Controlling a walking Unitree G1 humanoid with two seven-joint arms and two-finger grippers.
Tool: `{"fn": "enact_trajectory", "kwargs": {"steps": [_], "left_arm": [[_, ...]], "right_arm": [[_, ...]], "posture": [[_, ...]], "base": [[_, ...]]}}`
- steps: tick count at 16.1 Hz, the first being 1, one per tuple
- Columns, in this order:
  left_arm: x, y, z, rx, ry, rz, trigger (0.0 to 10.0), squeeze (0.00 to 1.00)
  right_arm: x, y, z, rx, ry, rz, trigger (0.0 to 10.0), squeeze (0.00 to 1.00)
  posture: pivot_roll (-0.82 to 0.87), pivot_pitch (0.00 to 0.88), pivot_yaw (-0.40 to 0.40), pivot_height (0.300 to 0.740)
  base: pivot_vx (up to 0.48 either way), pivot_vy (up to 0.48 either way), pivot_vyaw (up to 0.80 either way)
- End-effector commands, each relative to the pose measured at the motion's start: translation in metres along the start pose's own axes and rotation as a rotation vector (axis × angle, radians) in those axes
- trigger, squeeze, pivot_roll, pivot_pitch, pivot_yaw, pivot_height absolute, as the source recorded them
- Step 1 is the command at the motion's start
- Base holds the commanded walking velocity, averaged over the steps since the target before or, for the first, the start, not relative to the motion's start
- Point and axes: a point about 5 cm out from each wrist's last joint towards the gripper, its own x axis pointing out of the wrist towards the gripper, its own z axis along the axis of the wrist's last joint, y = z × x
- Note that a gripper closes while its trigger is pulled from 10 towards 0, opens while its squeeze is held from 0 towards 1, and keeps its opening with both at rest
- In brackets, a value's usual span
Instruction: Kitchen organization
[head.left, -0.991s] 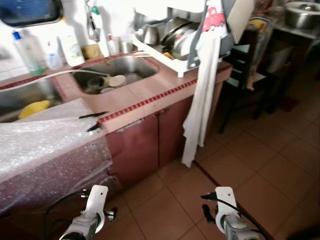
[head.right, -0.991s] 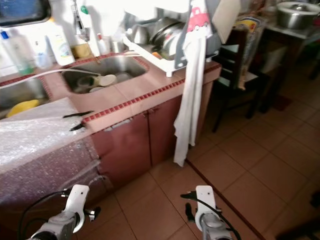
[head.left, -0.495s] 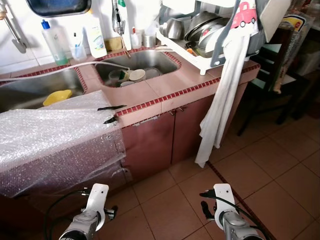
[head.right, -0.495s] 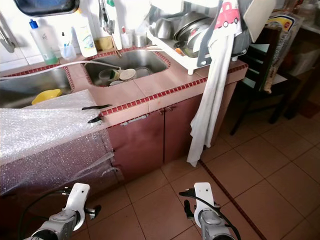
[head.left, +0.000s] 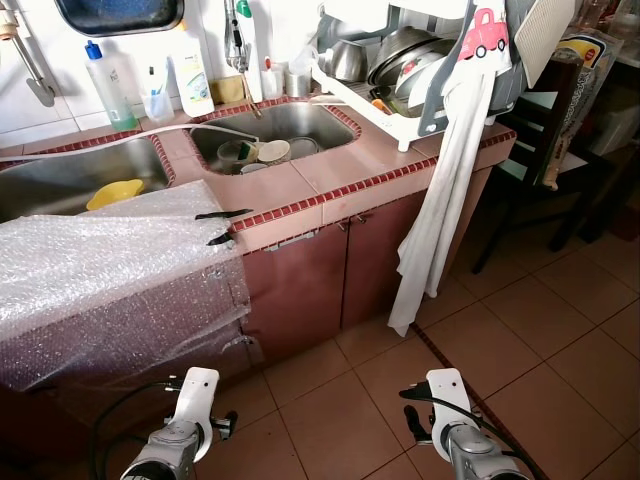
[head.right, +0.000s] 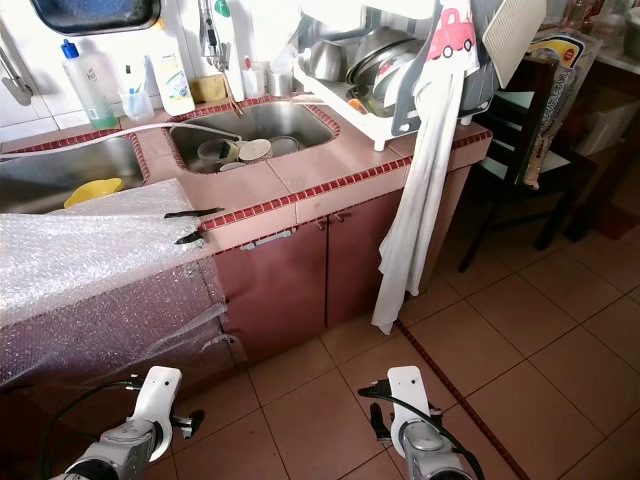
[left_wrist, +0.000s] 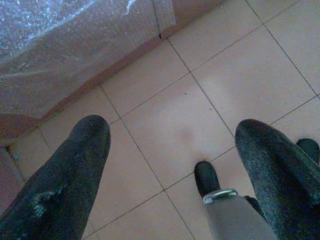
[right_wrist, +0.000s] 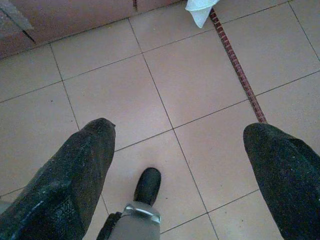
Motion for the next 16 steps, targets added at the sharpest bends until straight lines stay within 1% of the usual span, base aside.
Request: {"fn": "enact_trajectory", "kwargs": {"steps": [1,3,6,8,10,12,16], "left_arm": [[0.0,0.0,0.004,0.011,-0.008,0.003,10.0,0.0],[0.001,0.0,0.006,0.025,-0.012,0.001,10.0,0.0],[0.001,0.0,0.006,0.028,-0.013,-0.002,10.0,0.0],[0.0,0.0,0.006,0.027,-0.011,-0.003,10.0,0.0],[0.001,0.0,0.006,0.028,-0.01,-0.004,10.0,0.0],[0.0,0.0,0.006,0.028,-0.01,-0.003,10.0,0.0],[0.0,0.001,0.006,0.031,-0.009,0.003,10.0,0.0]], "right_arm": [[0.001,-0.002,0.005,-0.005,-0.01,-0.003,10.0,0.0],[0.001,-0.003,0.004,0.009,-0.009,-0.01,10.0,0.0],[-0.001,-0.005,-0.005,0.03,0.009,-0.019,10.0,0.0],[-0.003,-0.009,-0.015,0.015,0.03,-0.032,10.0,0.0],[-0.006,-0.011,-0.025,-0.025,0.06,-0.035,10.0,0.0],[-0.01,-0.019,-0.041,-0.049,0.102,-0.055,10.0,0.0],[-0.013,-0.026,-0.048,-0.049,0.121,-0.076,10.0,0.0]], "posture": [[-0.03,0.0,0.036,0.74],[-0.03,0.0,0.044,0.74],[-0.02,0.0,0.046,0.74],[-0.02,0.0,0.047,0.74],[-0.02,0.0,0.048,0.74],[-0.02,0.0,0.05,0.74],[-0.02,0.0,0.05,0.74]], "base": [[0.0,-0.255,0.0],[0.0,-0.405,0.0],[0.0,-0.425,0.0],[0.0,-0.472,0.0],[0.0,-0.334,0.0],[0.0,-0.401,0.0],[0.0,-0.405,0.0]]}}
